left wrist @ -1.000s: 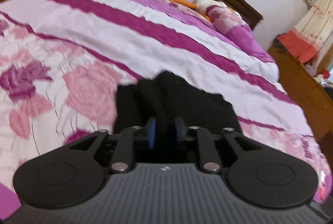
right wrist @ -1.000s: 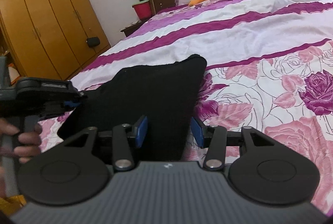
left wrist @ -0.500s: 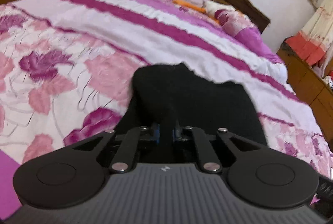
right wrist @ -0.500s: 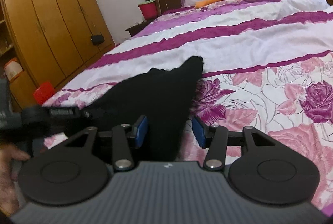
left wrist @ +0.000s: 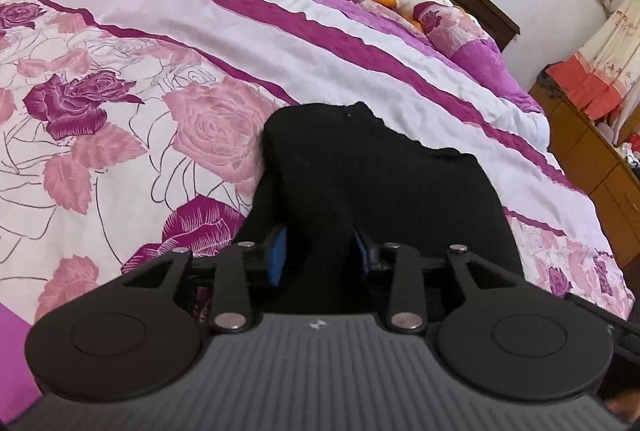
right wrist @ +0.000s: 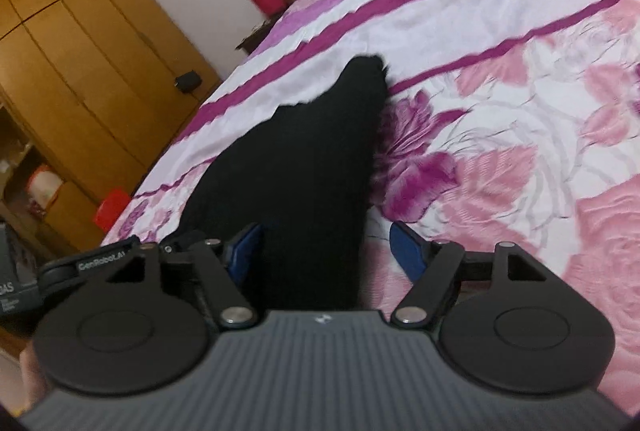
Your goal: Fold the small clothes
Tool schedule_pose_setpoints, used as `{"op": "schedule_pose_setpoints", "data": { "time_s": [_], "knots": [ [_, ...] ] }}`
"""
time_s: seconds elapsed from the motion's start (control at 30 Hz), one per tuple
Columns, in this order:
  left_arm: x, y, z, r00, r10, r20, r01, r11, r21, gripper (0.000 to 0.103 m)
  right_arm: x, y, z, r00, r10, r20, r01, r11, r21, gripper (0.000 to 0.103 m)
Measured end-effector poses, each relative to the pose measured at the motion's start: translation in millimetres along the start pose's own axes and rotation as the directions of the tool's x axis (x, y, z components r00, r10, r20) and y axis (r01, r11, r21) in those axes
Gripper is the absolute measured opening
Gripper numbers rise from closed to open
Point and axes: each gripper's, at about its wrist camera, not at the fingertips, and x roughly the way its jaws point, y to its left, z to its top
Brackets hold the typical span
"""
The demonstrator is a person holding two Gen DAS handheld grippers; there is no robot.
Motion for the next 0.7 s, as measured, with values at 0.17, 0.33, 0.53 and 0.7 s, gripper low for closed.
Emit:
{"op": "schedule_pose_setpoints", "data": {
  "time_s": [0.17, 0.33, 0.53, 0.7],
  "knots": [
    [-9, -3, 0, 1.000, 0.005, 0.018, -0.005, 1.000, 0.002, 0.048, 16, 5, 10, 0.996, 0.039, -0.076, -0.040, 0.999, -0.011, 0.073],
    [-7, -5, -7, 0.997, 0.068, 0.034, -0.071, 0.993, 0.089, 0.069, 31, 10, 15, 0.991, 0.060, -0.122, -0.061, 0.998, -0.004, 0.075],
    [12, 20, -7, 0.994, -0.105, -0.034, 0.101, 0.990, -0.099, 0.069, 38, 5, 15, 0.988, 0.092, -0.121, -0.090, 0.996, 0.025, 0.075],
    [11, 12, -8, 0.977, -0.212, -0.020, 0.208, 0.968, -0.142, 0.041, 25, 2, 22, 0.991, 0.103, -0.088, -0.094, 0.991, 0.095, 0.039]
  ]
}}
